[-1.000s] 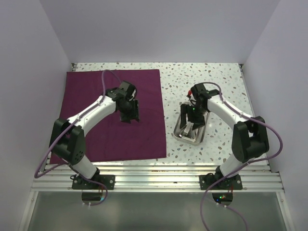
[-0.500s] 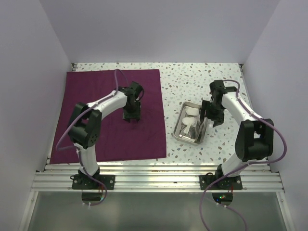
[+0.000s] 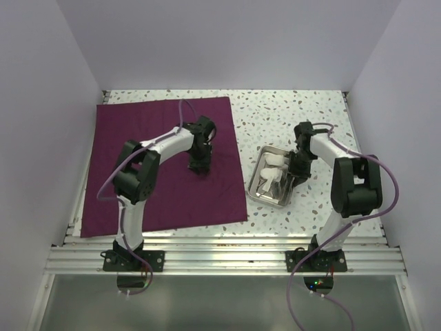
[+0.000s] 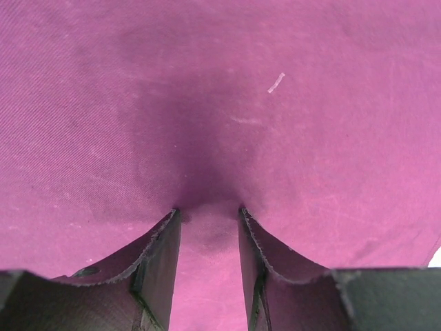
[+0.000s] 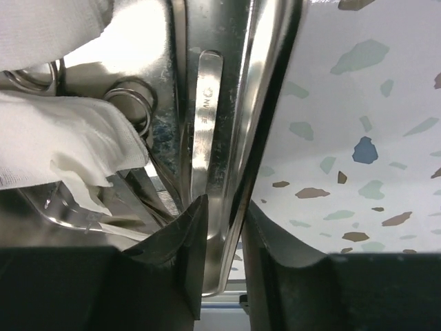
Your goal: Prepare the surgical pack
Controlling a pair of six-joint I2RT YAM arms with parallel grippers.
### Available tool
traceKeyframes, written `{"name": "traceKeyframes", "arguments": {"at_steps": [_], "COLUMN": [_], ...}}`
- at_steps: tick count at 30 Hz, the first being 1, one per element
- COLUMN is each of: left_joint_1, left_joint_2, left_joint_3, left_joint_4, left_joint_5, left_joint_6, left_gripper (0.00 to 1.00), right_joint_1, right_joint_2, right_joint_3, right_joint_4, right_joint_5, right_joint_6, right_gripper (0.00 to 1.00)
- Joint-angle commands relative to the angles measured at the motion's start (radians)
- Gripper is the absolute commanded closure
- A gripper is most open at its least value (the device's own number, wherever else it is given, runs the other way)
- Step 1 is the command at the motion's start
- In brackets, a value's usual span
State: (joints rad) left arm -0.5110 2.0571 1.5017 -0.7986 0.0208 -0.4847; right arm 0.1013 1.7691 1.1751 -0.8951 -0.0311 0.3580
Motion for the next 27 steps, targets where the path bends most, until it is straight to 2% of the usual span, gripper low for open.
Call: {"name": "traceKeyframes", "arguments": {"at_steps": [1,2,7,15,24,26,27], "left_joint_1": [-0.029,-0.029,-0.044,-0.090,-0.142,-0.146,-0.146], "left_joint_2": [0.069,0.072,0.095,0.179,0.308,0.319,0.287], "left_joint_3": [0.025,0.026,0.060,0.173,0.363,0.414,0.411], "left_joint_4": [0.078,0.076,0.070,0.062,0.039,0.016,0.021], "left_joint_5": [0.067,0.070,0.087,0.159,0.244,0.235,0.188], "left_joint_6": [0.015,0.018,0.044,0.055,0.057,0.049,0.044], "left_gripper": [0.58,0.58,0.59,0.60,0.61,0.61,0.61], "right_joint_1": [-0.006,-0.008,-0.020,-0.133,-0.152,-0.153,-0.153], "right_joint_2": [0.006,0.013,0.017,-0.086,-0.177,-0.184,-0.188], "right_joint_3": [-0.002,-0.002,-0.023,0.010,0.145,0.169,0.190], "right_joint_4": [0.041,0.039,0.045,-0.030,-0.137,-0.152,-0.169], "right_joint_5": [-0.032,-0.035,-0.036,-0.001,0.020,0.023,0.022], "right_joint_6": [0.030,0.033,0.055,0.052,0.058,0.056,0.055], "right_gripper": [0.72,0.79,1.00,1.00,1.00,1.00,1.00]}}
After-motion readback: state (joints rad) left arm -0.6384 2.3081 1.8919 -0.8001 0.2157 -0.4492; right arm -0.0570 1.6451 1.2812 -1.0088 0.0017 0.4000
